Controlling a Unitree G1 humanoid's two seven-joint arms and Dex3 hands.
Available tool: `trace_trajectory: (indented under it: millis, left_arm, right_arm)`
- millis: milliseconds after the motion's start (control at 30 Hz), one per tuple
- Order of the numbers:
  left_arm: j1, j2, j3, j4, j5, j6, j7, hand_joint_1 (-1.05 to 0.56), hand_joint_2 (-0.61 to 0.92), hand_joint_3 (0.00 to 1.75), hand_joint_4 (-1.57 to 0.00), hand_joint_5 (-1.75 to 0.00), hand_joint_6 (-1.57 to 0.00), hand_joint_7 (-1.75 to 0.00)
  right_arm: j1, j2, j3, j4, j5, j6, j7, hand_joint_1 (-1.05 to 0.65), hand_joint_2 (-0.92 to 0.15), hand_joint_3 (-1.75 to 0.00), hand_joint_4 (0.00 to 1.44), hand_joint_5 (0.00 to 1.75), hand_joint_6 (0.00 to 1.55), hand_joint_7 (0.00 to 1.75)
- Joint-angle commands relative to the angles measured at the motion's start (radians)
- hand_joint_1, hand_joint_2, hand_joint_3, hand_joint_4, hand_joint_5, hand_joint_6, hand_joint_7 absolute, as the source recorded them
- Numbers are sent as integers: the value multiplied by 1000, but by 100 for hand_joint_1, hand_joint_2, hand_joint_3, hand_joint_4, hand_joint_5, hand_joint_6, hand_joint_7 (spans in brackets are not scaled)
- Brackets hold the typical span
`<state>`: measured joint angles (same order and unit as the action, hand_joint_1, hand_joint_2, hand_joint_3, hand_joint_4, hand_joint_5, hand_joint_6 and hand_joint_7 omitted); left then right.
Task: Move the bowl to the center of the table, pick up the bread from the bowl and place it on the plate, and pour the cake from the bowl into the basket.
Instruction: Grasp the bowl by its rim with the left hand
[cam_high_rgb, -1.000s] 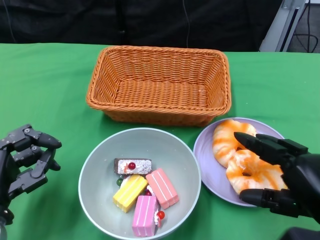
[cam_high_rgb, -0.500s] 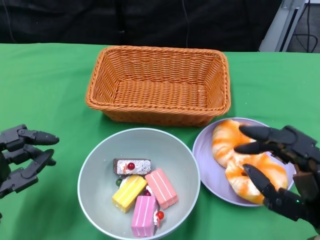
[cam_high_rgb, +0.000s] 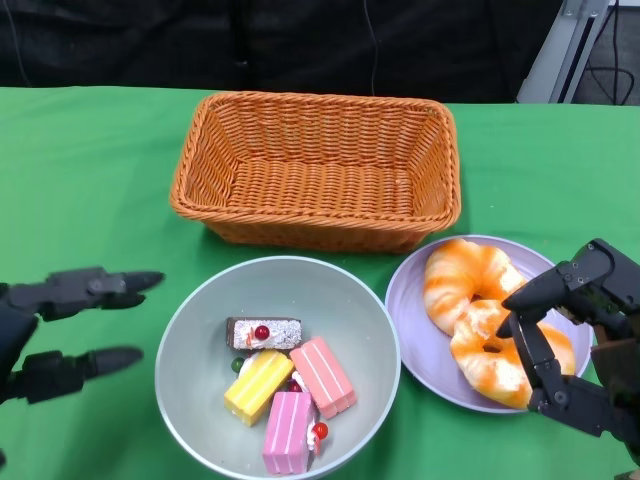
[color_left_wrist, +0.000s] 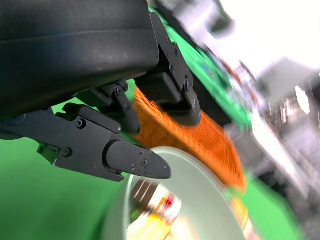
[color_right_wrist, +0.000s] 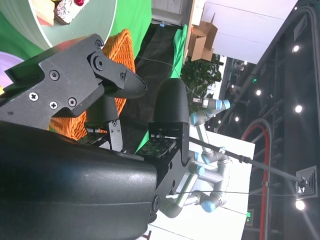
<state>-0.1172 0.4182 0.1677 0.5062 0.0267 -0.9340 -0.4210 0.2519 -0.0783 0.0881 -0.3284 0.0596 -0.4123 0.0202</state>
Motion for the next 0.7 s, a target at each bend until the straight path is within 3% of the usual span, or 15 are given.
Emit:
trace_trajectory:
  millis: [33, 200, 333, 467, 700]
  left_arm:
    - [11, 79, -24, -37, 56, -97, -10, -57, 92, 13, -54, -7, -58, 0]
    - [7, 132, -55, -47, 89, -180, 4, -62, 92, 6, -61, -7, -64, -2]
    - [17, 216, -86, -118, 129, -280, -22, -69, 90, 3, -61, -5, -67, -2]
    - [-20, 211, -93, -70, 169, -450, 18, -67, 87, 0, -70, -7, -76, -4]
    - [-91, 203, -122, 30, 223, -634, 47, -62, 86, 0, -83, -9, -87, -5]
  right_arm:
    - [-3, 11, -16, -6, -2, 5, 3, -4, -58, -101, 61, 162, 61, 137]
    - [-4, 21, -21, -3, 0, 7, 8, -5, -57, -102, 61, 161, 61, 134]
    - [-8, 28, -31, 2, -25, 13, -1, -7, -61, -94, 62, 159, 63, 131]
    - [-9, 41, -37, 5, -26, 16, -2, -6, -62, -92, 61, 158, 63, 130]
    - [-4, 57, -43, 5, -24, 21, 4, -6, -62, -92, 61, 157, 63, 130]
